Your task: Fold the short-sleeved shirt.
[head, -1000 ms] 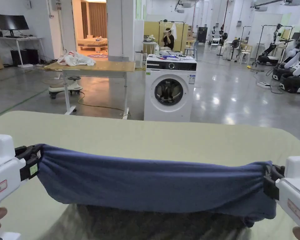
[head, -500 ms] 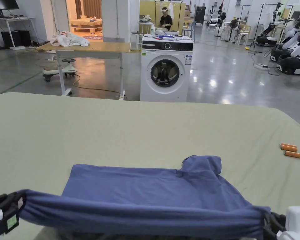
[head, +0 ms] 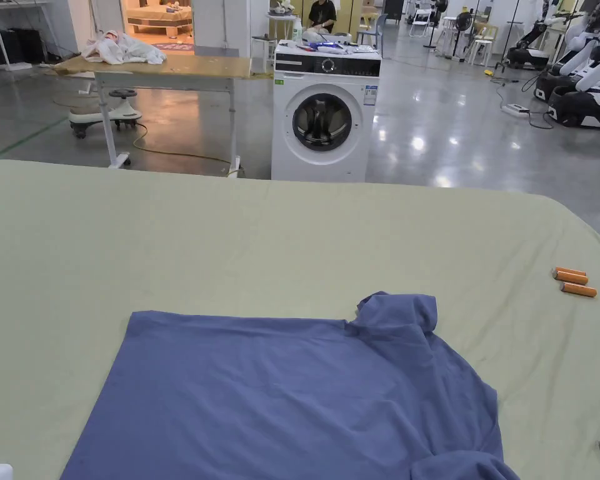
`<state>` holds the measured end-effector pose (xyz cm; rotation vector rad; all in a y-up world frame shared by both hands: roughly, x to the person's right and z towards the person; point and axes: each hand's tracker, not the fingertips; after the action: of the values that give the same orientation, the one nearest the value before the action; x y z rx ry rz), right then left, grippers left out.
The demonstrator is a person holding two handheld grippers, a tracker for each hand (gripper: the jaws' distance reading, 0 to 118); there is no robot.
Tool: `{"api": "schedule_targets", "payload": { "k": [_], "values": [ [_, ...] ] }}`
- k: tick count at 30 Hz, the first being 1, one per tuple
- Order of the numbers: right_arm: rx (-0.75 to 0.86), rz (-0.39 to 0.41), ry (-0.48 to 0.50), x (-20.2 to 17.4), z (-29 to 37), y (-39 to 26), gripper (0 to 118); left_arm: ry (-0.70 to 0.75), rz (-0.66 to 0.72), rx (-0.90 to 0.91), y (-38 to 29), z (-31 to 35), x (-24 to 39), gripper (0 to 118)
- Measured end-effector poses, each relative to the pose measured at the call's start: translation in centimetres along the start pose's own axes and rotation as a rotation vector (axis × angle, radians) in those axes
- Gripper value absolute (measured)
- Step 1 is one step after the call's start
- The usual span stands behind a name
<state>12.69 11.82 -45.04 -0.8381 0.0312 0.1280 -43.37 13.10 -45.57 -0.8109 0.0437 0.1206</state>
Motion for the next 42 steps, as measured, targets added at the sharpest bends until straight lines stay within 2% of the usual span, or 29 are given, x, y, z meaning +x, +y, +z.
{"api": "schedule_targets", "payload": {
  "k": [3, 4, 7, 8, 9, 17, 21, 22, 24, 25, 26, 28, 30, 36, 42],
  "values": [
    [-0.008, -0.005, -0.003, -0.1, -0.1, 0.1, 18, 0.009, -0.007, -0.025, -0.5, -1.1, 0.1, 1],
    [-0.005, -0.009, -0.005, 0.0, 0.0, 0.2, 30, 0.012, -0.010, -0.027, -0.5, -1.3, 0.2, 6],
    [0.033, -0.016, -0.026, 0.1, 1.1, 1.3, 70, 0.029, -0.016, 0.015, -0.1, -1.0, 0.6, 34],
    [0.071, -0.023, -0.026, 0.2, 1.5, 1.8, 75, 0.022, -0.015, 0.029, 0.3, -0.9, 0.7, 46],
    [0.104, -0.024, -0.023, 0.2, 1.8, 2.3, 76, 0.015, -0.010, 0.042, 0.8, -0.9, 0.8, 49],
    [0.360, -0.101, -0.032, -0.9, 2.0, 7.3, 76, -0.006, -0.022, 0.256, 5.0, 0.0, 4.4, 49],
    [0.486, -0.113, -0.032, -2.8, 2.1, 9.6, 70, -0.003, -0.041, 0.383, 6.8, 0.3, 6.3, 48],
    [0.525, -0.111, -0.037, -3.4, 2.2, 10.2, 61, 0.010, -0.061, 0.422, 7.2, 0.5, 6.9, 48],
    [0.588, -0.100, -0.045, -4.4, 2.3, 11.0, 35, 0.041, -0.089, 0.486, 7.8, 1.1, 8.0, 44],
    [0.622, -0.098, -0.044, -4.8, 2.4, 11.4, 18, 0.051, -0.098, 0.516, 8.1, 1.4, 8.5, 39],
    [0.644, -0.096, -0.045, -5.3, 2.6, 11.8, 11, 0.061, -0.103, 0.533, 8.4, 1.7, 9.2, 31],
    [0.665, -0.102, -0.038, -5.9, 2.6, 12.4, 4, 0.073, -0.107, 0.559, 8.7, 2.1, 9.9, 3],
    [0.672, -0.090, -0.035, -6.6, 2.5, 12.9, 0, 0.094, -0.116, 0.583, 8.9, 2.3, 10.3, 0],
    [0.668, -0.075, 0.000, -7.7, 1.6, 14.0, 0, 0.098, -0.140, 0.523, 10.3, 1.0, 9.9, 0],
    [0.607, -0.066, 0.023, -7.6, -0.3, 14.4, 0, 0.014, -0.055, 0.296, 16.0, -5.8, 5.2, 0]
  ]
}}
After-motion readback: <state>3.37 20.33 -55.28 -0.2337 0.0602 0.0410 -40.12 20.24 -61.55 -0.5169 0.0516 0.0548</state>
